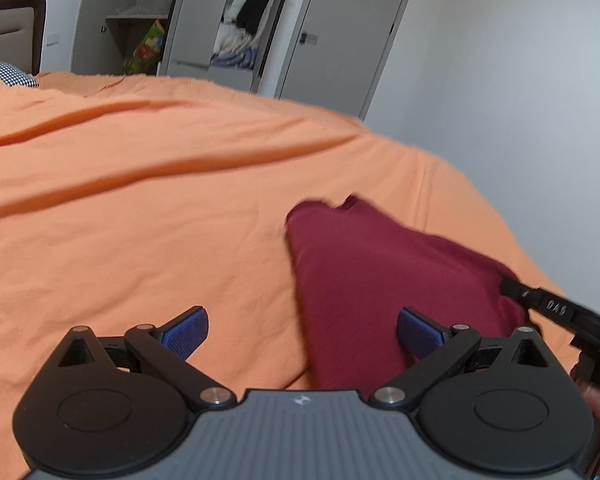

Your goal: Fold small clothes

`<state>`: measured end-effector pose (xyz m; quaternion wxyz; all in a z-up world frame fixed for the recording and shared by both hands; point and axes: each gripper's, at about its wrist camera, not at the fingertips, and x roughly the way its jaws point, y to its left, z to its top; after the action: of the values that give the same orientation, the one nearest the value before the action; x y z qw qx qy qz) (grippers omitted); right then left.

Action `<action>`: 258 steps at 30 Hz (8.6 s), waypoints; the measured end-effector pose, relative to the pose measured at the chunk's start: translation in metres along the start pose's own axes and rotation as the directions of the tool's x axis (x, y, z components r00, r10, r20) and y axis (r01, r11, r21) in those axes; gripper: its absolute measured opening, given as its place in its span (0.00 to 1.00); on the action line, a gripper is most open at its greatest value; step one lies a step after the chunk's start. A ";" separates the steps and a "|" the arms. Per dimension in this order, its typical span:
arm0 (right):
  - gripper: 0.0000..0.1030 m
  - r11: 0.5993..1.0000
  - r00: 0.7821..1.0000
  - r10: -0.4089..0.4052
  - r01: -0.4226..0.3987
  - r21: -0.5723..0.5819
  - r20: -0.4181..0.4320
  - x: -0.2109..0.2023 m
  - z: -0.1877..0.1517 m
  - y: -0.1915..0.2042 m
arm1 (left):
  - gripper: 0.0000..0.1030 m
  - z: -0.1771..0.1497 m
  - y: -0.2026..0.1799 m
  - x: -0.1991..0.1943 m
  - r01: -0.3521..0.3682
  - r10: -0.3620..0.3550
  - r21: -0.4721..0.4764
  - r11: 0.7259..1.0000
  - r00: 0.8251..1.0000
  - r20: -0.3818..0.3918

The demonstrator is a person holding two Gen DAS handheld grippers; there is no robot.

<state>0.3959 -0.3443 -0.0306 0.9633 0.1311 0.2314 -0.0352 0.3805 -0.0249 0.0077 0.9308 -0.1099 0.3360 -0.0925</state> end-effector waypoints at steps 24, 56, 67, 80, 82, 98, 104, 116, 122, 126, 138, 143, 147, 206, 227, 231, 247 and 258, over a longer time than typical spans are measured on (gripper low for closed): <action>0.99 0.999 1.000 0.005 -0.006 -0.047 -0.028 -0.085 -0.060 0.005 | 1.00 -0.015 0.013 0.013 -0.021 0.016 -0.066 0.998 0.998 -0.069; 0.20 0.994 0.995 0.038 -0.028 0.109 -0.095 -0.109 -0.089 0.015 | 1.00 -0.025 0.025 0.010 -0.027 0.021 -0.067 0.997 0.995 -0.094; 0.95 1.000 0.999 0.011 -0.012 0.021 0.053 -0.100 -0.058 0.007 | 1.00 -0.007 -0.003 0.003 -0.003 0.004 0.030 1.000 1.000 -0.029; 0.99 1.000 0.996 -0.010 0.011 0.010 -0.088 0.008 -0.047 -0.013 | 1.00 -0.009 0.013 0.040 -0.003 -0.004 -0.067 0.998 0.994 -0.113; 0.99 1.000 0.997 -0.004 0.006 0.028 -0.075 0.008 -0.055 -0.017 | 1.00 -0.011 0.015 0.042 0.001 -0.009 -0.070 0.998 0.993 -0.115; 1.00 0.998 1.000 0.020 -0.019 0.060 -0.017 0.003 -0.070 -0.022 | 1.00 -0.014 0.017 0.046 0.006 -0.015 -0.078 0.997 0.994 -0.105; 1.00 0.998 1.000 0.021 -0.020 0.061 -0.013 0.003 -0.071 -0.022 | 1.00 -0.015 0.017 0.046 0.007 -0.015 -0.077 0.997 0.994 -0.105; 1.00 0.996 0.998 0.045 -0.043 0.077 -0.033 0.003 -0.066 -0.027 | 1.00 -0.009 0.018 0.046 0.021 -0.029 -0.063 0.998 0.992 -0.124; 1.00 0.979 0.983 0.170 -0.161 0.124 -0.067 0.008 -0.045 -0.037 | 1.00 -0.005 0.023 0.048 0.053 -0.060 -0.048 0.997 0.988 -0.144; 1.00 0.958 0.963 0.243 -0.218 0.188 -0.120 0.023 -0.035 -0.044 | 1.00 -0.008 0.025 0.047 0.053 -0.060 -0.052 0.997 0.989 -0.134; 0.99 0.901 0.901 0.399 -0.350 0.254 -0.173 0.032 -0.030 -0.048 | 0.99 0.001 0.022 0.038 0.136 -0.141 -0.054 0.989 0.985 -0.102; 1.00 0.902 0.903 0.397 -0.350 0.252 -0.167 0.024 -0.033 -0.045 | 0.99 0.008 0.019 0.046 0.215 -0.221 -0.068 0.974 0.969 -0.112; 1.00 0.903 0.896 0.406 -0.361 0.233 -0.183 0.020 -0.034 -0.038 | 0.87 0.008 0.018 0.061 0.228 -0.241 -0.099 0.969 0.958 -0.154; 0.99 0.939 0.952 0.292 -0.303 -0.164 -0.088 -0.050 -0.022 0.140 | 0.95 0.030 0.112 -0.053 -0.086 0.091 -0.123 0.989 0.995 0.036; 0.99 0.922 0.952 0.294 -0.258 -0.289 0.086 -0.181 -0.064 0.135 | 1.00 -0.051 0.091 -0.168 -0.179 0.173 0.014 0.984 0.963 0.205; 0.99 0.927 0.959 0.270 -0.236 -0.292 0.081 -0.195 -0.080 0.130 | 1.00 -0.071 0.091 -0.180 -0.194 0.183 0.023 0.981 0.953 0.240; 0.99 0.929 0.966 0.255 -0.233 -0.287 0.043 -0.208 -0.111 0.123 | 1.00 -0.103 0.096 -0.180 -0.213 0.194 0.054 0.976 0.951 0.240; 0.99 0.920 0.966 0.256 -0.240 -0.310 0.014 -0.203 -0.117 0.127 | 1.00 -0.104 0.099 -0.171 -0.209 0.196 0.042 0.977 0.959 0.207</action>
<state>0.1808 -0.1893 -0.0087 0.9745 0.0075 0.1894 0.1198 0.1936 0.0977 0.0066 0.9676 -0.0542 0.2465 0.0042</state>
